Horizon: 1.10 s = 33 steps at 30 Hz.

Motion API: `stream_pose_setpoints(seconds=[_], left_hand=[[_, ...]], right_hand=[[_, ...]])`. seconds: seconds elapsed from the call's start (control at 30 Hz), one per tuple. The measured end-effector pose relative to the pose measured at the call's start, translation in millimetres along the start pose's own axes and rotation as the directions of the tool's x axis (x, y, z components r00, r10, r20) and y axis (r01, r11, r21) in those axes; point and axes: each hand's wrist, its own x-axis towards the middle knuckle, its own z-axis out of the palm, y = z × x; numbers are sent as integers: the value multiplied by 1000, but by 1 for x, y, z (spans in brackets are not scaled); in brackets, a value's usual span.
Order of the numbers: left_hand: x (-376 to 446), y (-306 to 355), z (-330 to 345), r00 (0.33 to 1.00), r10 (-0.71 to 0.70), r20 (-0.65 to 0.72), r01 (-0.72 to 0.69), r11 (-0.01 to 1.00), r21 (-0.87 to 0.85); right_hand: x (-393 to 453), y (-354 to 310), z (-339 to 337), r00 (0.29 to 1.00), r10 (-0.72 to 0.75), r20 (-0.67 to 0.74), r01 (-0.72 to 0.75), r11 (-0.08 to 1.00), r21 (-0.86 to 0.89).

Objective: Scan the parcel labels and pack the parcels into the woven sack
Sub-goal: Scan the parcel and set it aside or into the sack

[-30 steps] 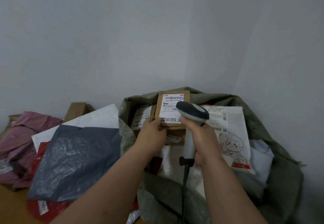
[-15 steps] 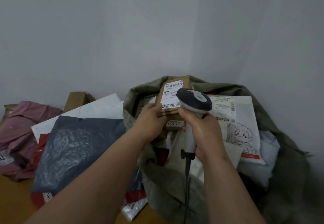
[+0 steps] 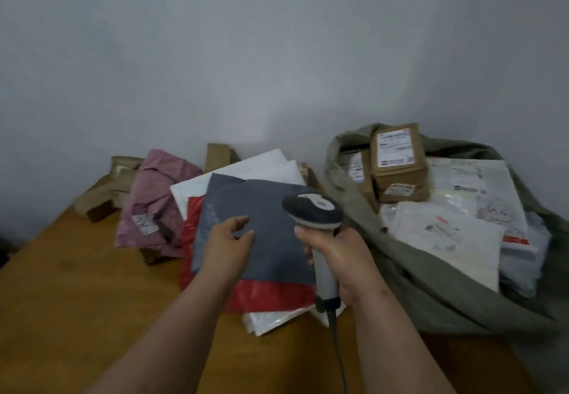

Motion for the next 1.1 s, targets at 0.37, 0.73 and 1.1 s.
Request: stream_pose_setpoints(seconds=[0.37, 0.73, 1.1], left_hand=[[4, -89, -70, 991, -96, 90, 65, 953, 296], [75, -127, 0, 911, 78, 406, -384, 521, 762], [112, -143, 21, 879, 110, 464, -464, 418, 781]], right_hand=[[3, 68, 91, 973, 223, -66, -223, 975, 0], [78, 99, 80, 944, 310, -115, -309, 951, 32], [104, 110, 57, 921, 344, -183, -340, 939, 54]])
